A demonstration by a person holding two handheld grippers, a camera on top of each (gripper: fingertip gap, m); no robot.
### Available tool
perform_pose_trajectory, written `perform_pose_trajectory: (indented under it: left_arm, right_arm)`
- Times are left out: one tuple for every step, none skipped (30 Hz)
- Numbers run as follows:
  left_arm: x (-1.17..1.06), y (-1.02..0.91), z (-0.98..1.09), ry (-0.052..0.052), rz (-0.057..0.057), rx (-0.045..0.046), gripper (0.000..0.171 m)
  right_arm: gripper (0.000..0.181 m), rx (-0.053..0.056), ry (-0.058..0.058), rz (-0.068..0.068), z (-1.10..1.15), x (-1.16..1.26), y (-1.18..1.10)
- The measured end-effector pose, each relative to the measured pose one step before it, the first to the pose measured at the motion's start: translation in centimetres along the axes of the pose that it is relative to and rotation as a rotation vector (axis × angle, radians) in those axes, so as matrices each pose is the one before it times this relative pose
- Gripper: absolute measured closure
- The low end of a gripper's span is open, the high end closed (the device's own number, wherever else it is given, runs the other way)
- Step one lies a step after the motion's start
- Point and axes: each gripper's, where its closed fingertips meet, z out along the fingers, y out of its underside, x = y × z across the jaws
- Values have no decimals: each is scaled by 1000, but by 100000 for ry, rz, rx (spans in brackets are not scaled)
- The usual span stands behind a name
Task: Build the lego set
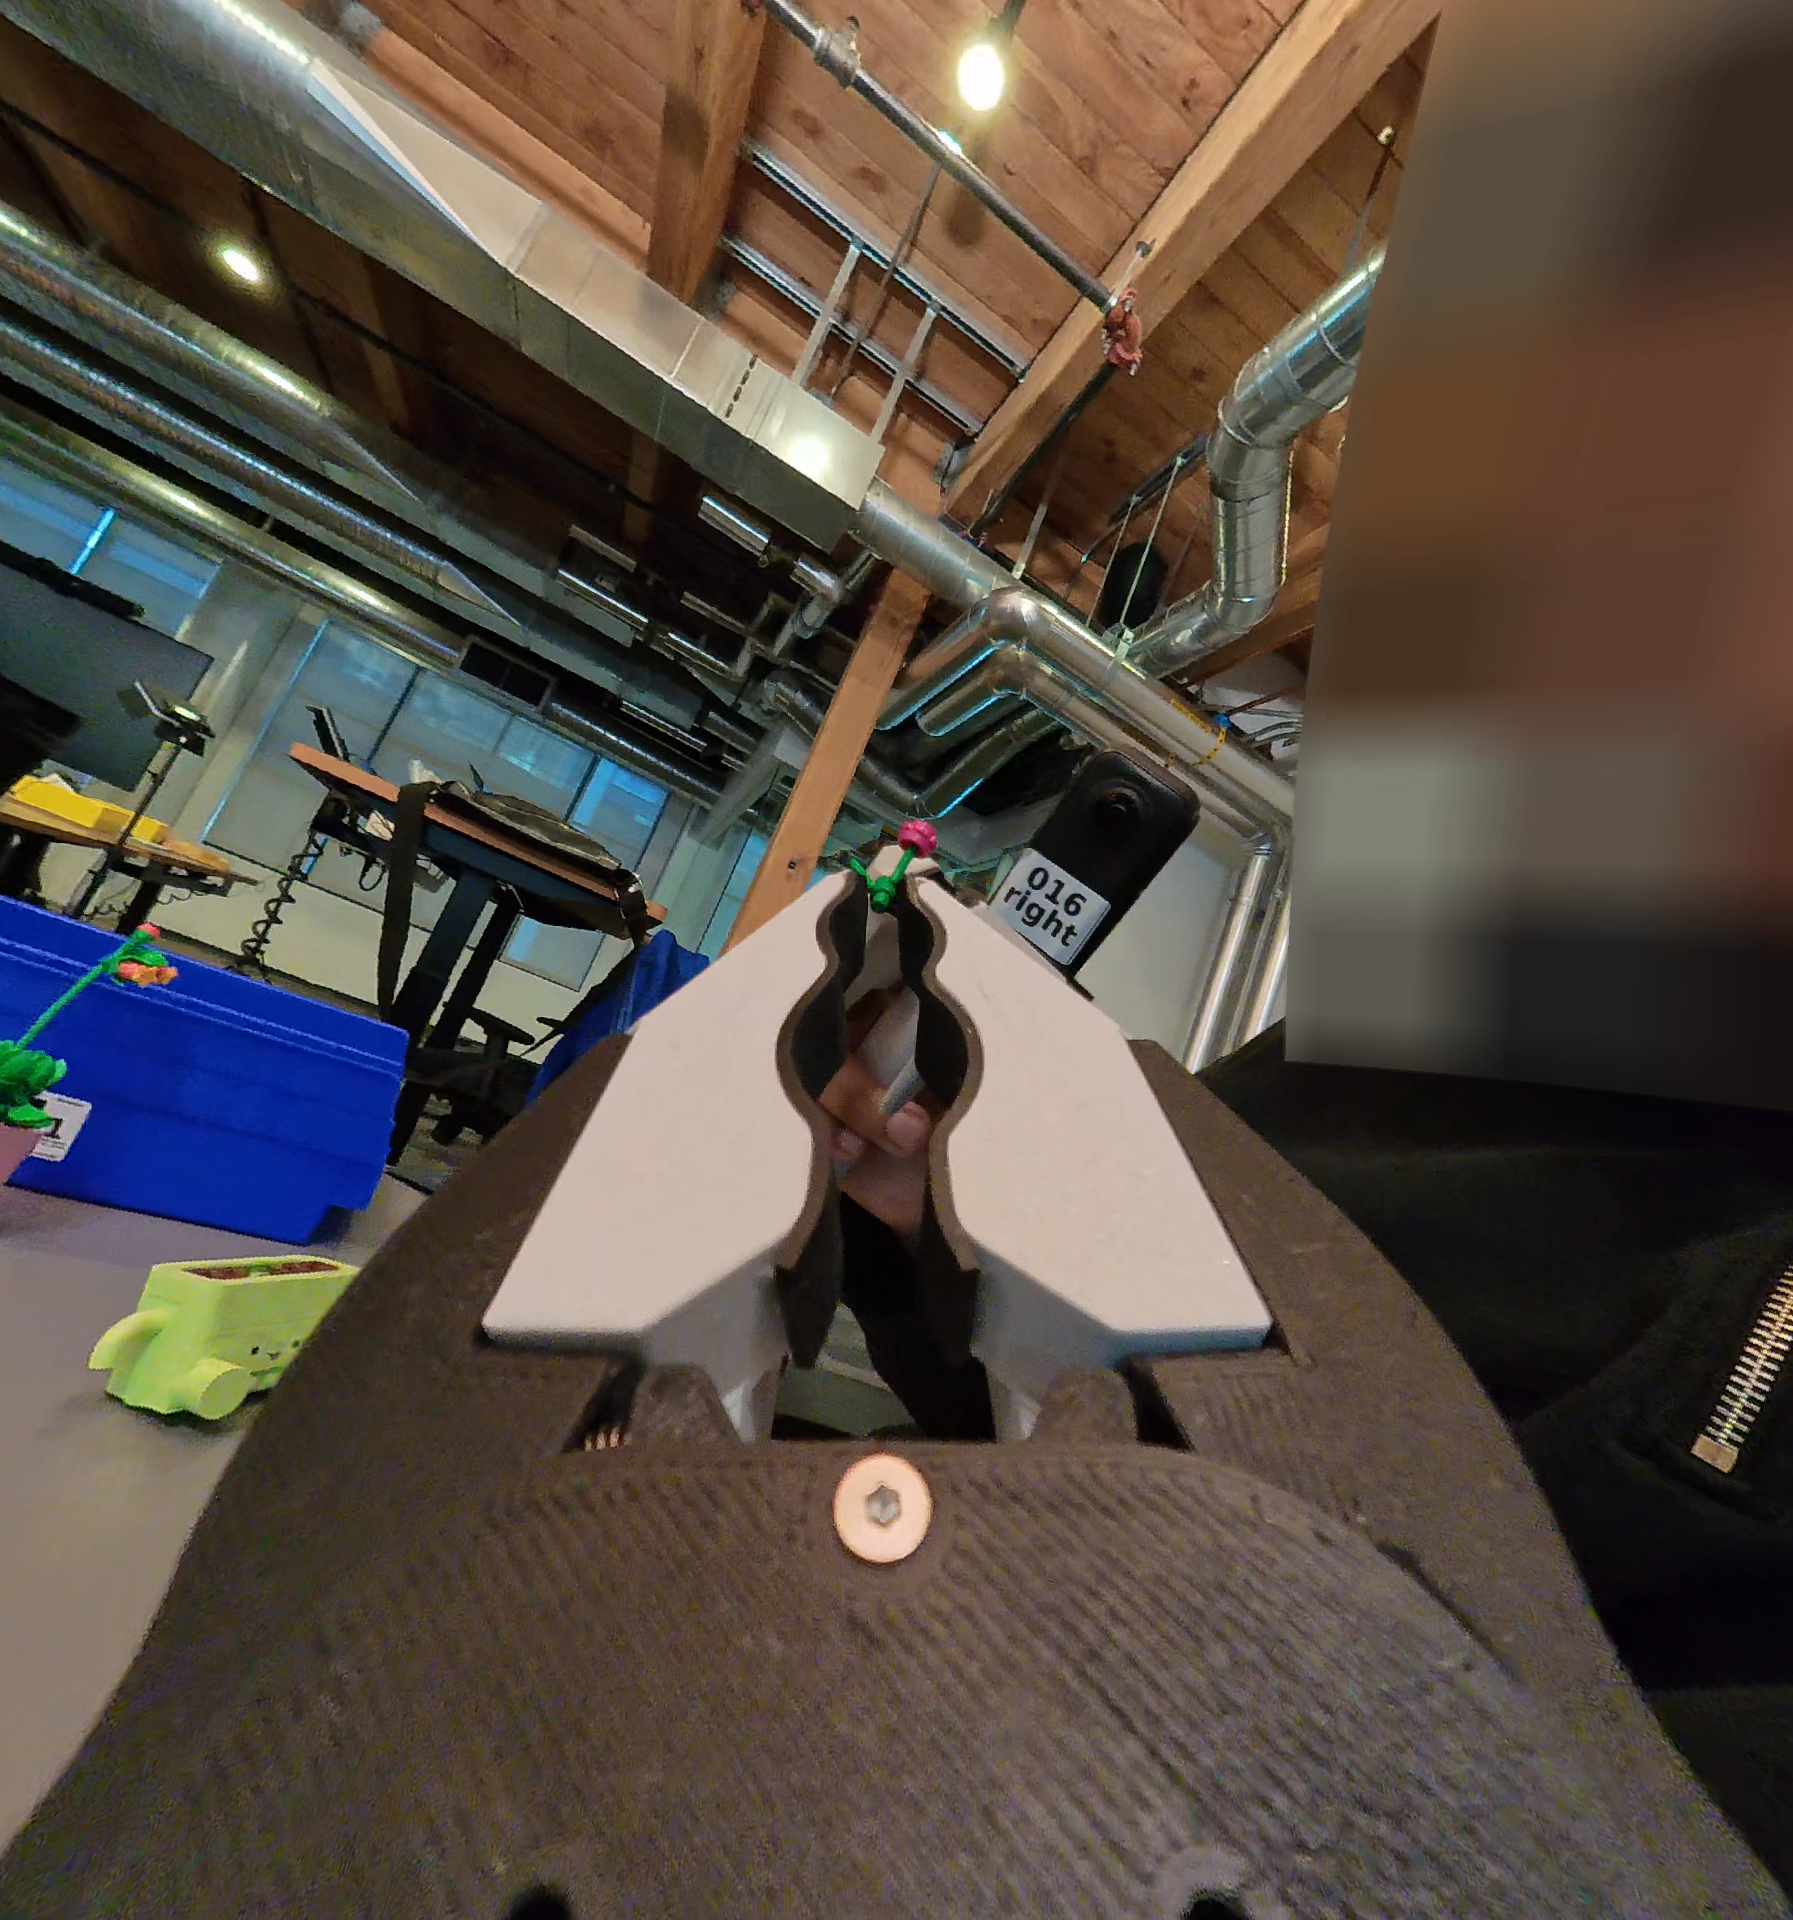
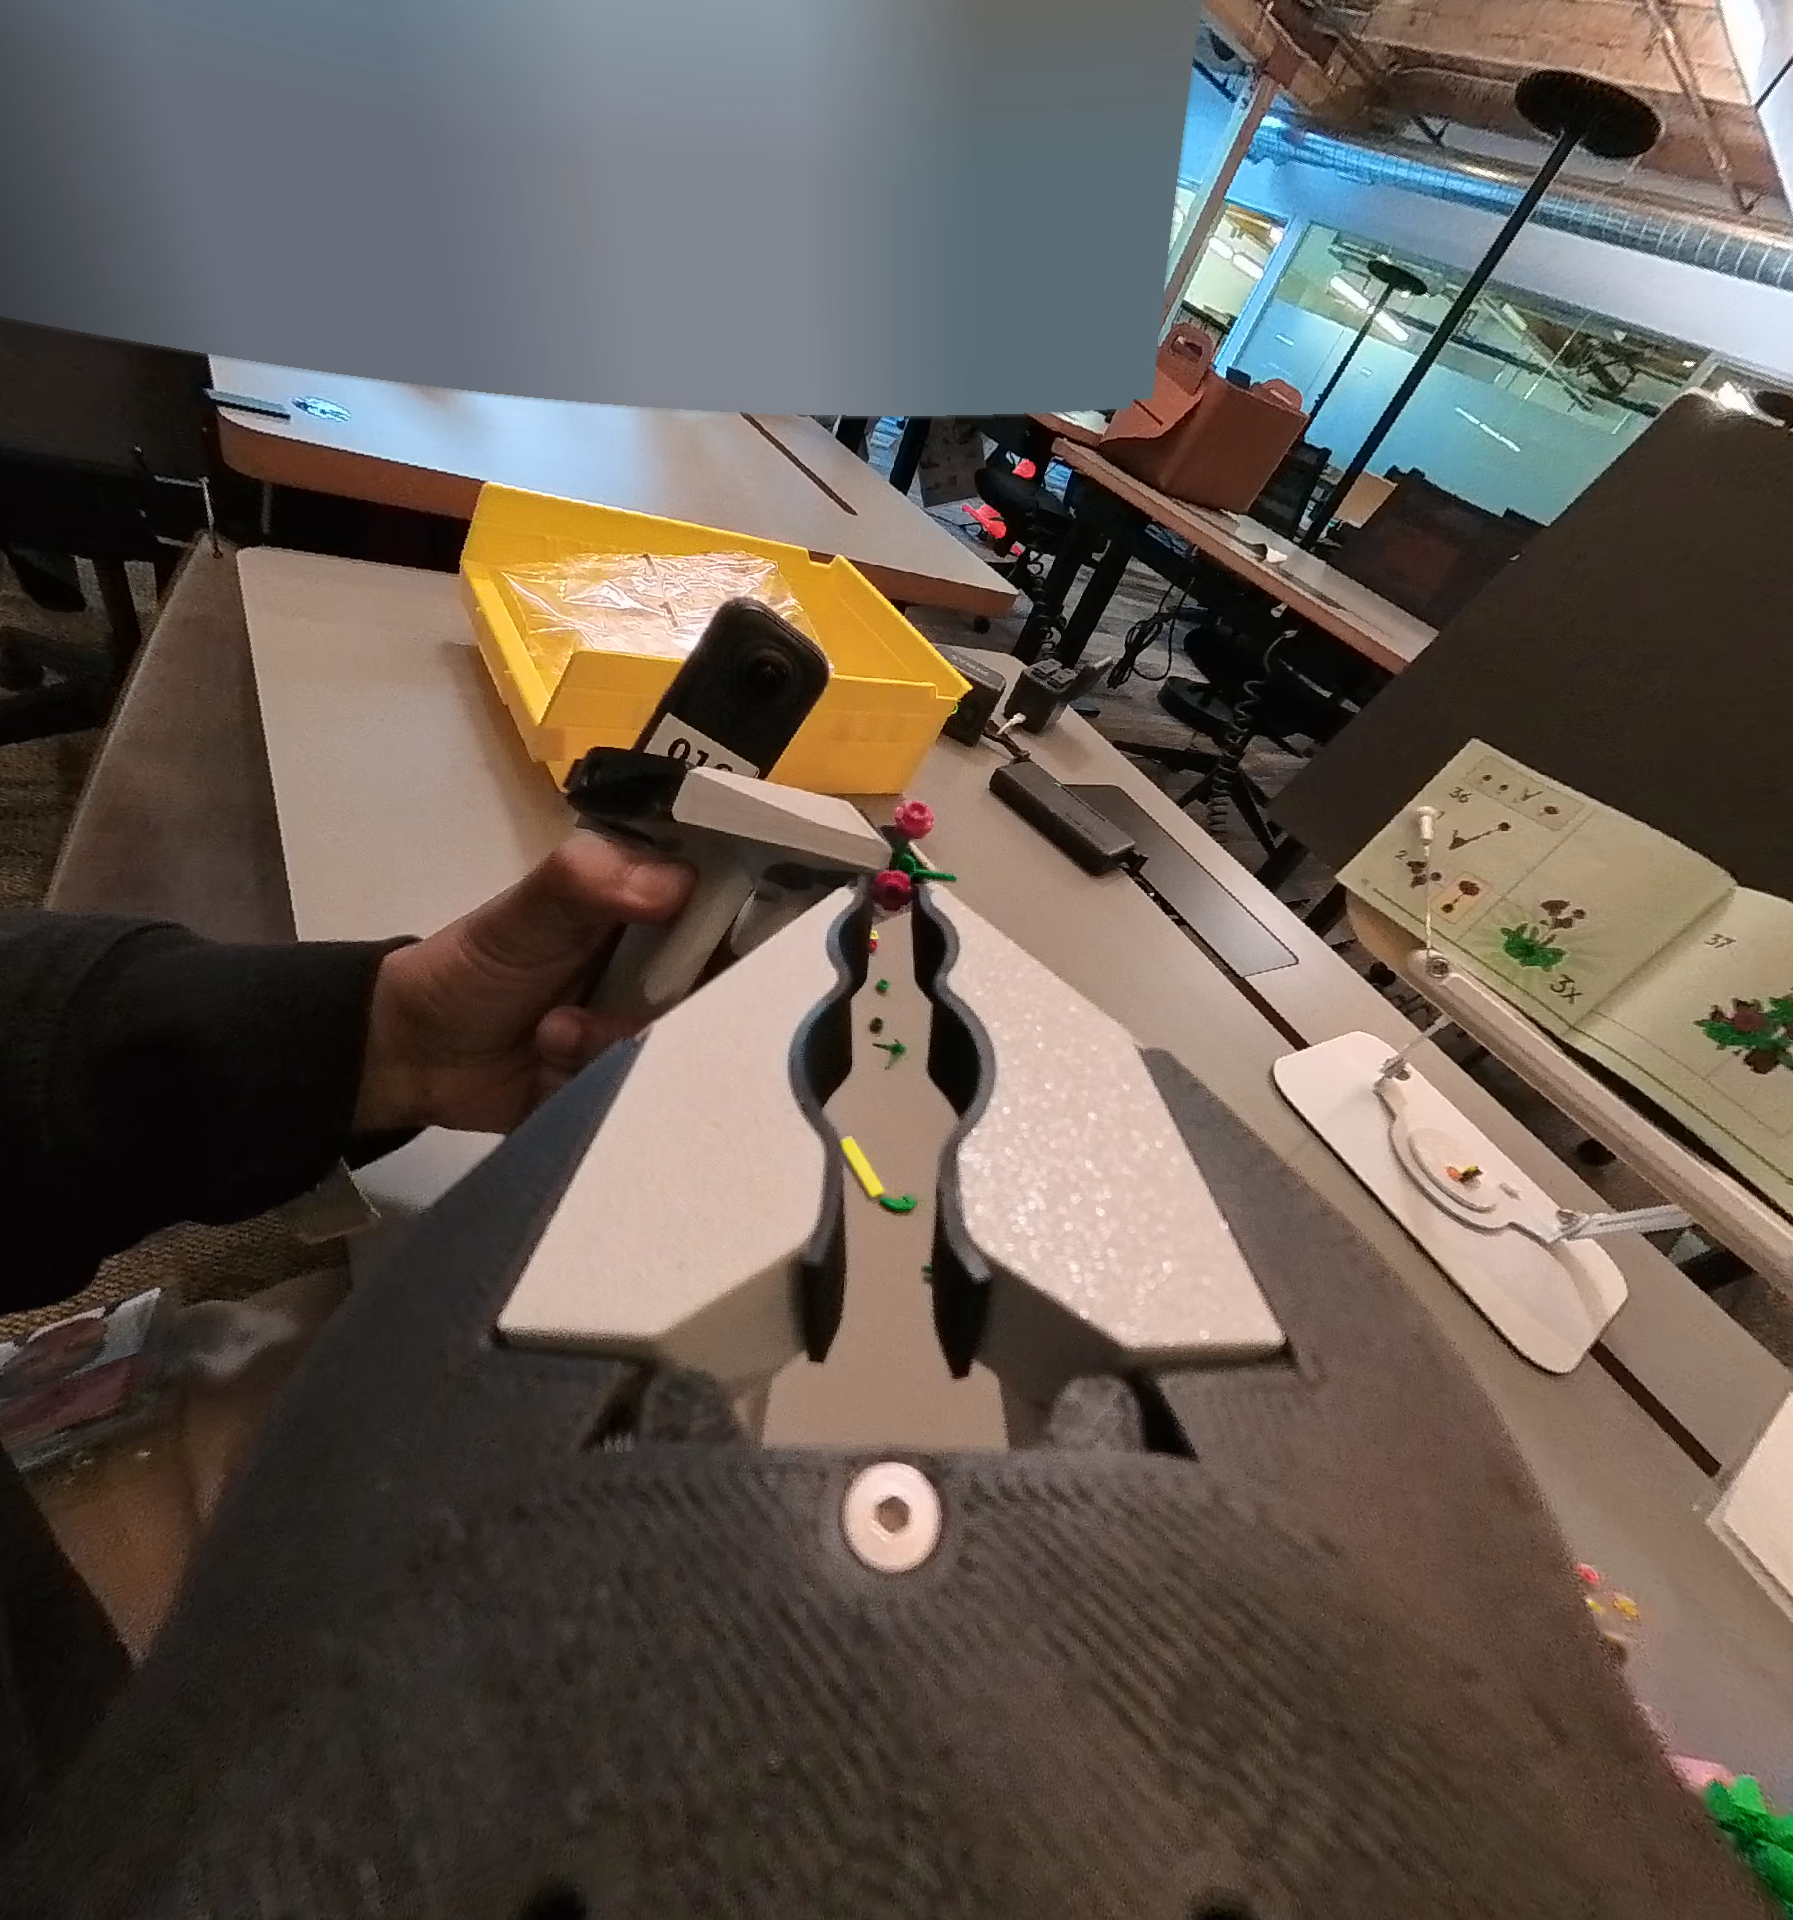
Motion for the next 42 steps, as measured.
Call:
perform_pose_trajectory:
  left_arm:
    - [5, 76, 22, 287, -649, -551, 168]
    - [8, 109, 40, 260, -609, -675, 168]
    - [-65, 106, 40, -126, -862, -693, 168]
    - [9, 105, 34, 578, -977, -593, 168]
    - [61, 67, 25, 1076, -1254, -194, 168]
    - [-4, -9, -4, 781, -1746, 310, 168]
    - [-11, -3, -36, 974, -2077, 320, 167]
    - [59, 1, -51, 1487, -1937, 240, 167]
    - [57, 36, -56, 1456, -2150, 6, 167]
    - [20, 89, -34, 1402, -2686, -499, 167]
    - [139, 148, -16, 2133, -2632, -858, 167]
    - [193, 172, 11, 2582, -2923, -855, 167]
    - [195, 211, 28, 2876, -3967, -1160, 167]
    - [177, 263, 87, 2705, -3779, -1494, 167]
    - [-19, 371, 144, 818, -2834, -2185, 167]
    - [-205, 526, 210, -794, -1877, -3233, 167]
    - [-74, 592, 261, -203, -1085, -3725, 167]
    - [46, 506, 284, 627, -1096, -3085, 167]
    - [116, 320, 252, 1209, -1229, -1947, 167]
    - [125, 154, 201, 1434, -900, -782, 167]
    - [16, 50, 141, 884, -672, -70, 167]
    - [-114, 34, 57, 115, -700, 149, 167]
    - [-90, 111, 38, 328, -789, -283, 167]
    - [-80, 144, 36, 373, -913, -550, 167]
    - [-134, 142, 26, -205, -928, -648, 167]
    - [-39, 134, 47, 138, -554, -721, 167]
    - [9, 123, 59, 330, -605, -553, 167]
    - [10, 32, 38, 322, -547, -178, 167]
    - [82, -58, -12, 543, 19, 405, 167]
    - [29, 18, -6, 166, 232, 40, 167]
    - [-53, 16, -12, -344, 323, -67, 167]
    - [-71, -33, -5, -687, 903, 307, 167]
    - [-101, -162, -2, -1087, 1795, 962, 167]
    - [-32, -364, -37, -1032, 2234, 2107, 165]
    - [81, -383, -50, -577, 2760, 2255, 157]
    - [12, -385, -61, -1409, 3109, 2020, 146]
    - [-70, -295, -88, -2431, 3801, 1243, 140]
    - [-79, -181, -79, -3074, 5433, 191, 139]
    - [-236, 7, -18, -4804, 6605, -1122, 137]
    - [-171, 218, 72, -4775, 7198, -2639, 137]
    - [-29, 313, 110, -3902, 6649, -3452, 142]
    - [-125, 250, 130, -3944, 5199, -3240, 150]
  right_arm:
    - [175, -131, 14, -880, -22, 16, 34]
    - [173, -71, -306, -816, -27, -37, 25]
    - [171, -38, -677, -845, -23, -92, 7]
    - [167, -131, -850, -1019, -36, -137, 7]
    - [164, -140, -567, -1342, -35, -103, 17]
    - [162, -322, 7, -1810, -54, -23, 27]
    - [162, -559, 426, -2610, -101, 36, 67]
    - [162, -526, 972, -3096, -161, 136, 27]
    - [162, -412, 1157, -3183, -230, 192, 18]
    - [162, -240, 847, -3180, -233, 182, 10]
    - [162, -28, 550, -2955, -237, 160, 48]
    - [163, 325, -30, -2550, -228, 75, 78]
    - [163, 876, -1340, -2008, -197, -154, 86]
    - [163, 1234, -3223, -1605, -201, -482, 54]
    - [162, 1329, -4685, -1400, -206, -763, -11]
    - [162, 586, -3924, -1230, -195, -681, -28]
    - [162, -726, -1213, -1492, -169, -276, 45]
    - [163, -1317, -48, -2344, -166, -75, 80]
    - [165, -1547, 777, -2633, -172, 61, 100]
    - [166, -1550, 277, -2335, -166, 12, 128]
    - [169, -1124, -859, -1562, -141, -153, 84]
    - [173, -271, -811, -950, -141, -159, -41]
    - [175, 534, -454, -691, -131, -114, -124]
    - [176, 420, -160, -383, -86, -50, -85]
    - [176, -63, -88, -108, -30, -19, 4]
    - [177, -174, -455, -19, -3, -66, 47]
    - [178, -23, -569, 4, 15, -96, 25]
    - [179, 200, -598, 87, 22, -110, -8]
    - [180, 391, -488, 296, 11, -91, -21]
    - [181, 141, -1009, 673, -1, -137, 5]
    - [181, -191, -836, 1165, -4, -61, 39]
    - [181, -305, -486, 1400, -11, 22, 71]
    - [181, -330, -153, 1878, -9, 104, 77]
    - [181, -1, -258, 2773, 1, 137, 56]
    - [181, 660, -322, 3635, -8, 172, -26]
    - [181, 927, 186, 4045, -5, 270, -48]
    - [181, 597, 691, 4347, -24, 387, 10]
    - [181, 431, 181, 4762, -7, 357, 51]
    - [181, 204, -304, 5544, -1, 332, 93]
    - [181, -69, -1662, 6209, 23, 170, 145]
    - [181, -26, -2872, 6728, 23, 21, 150]
    - [181, 214, -2904, 7088, 9, 52, 126]
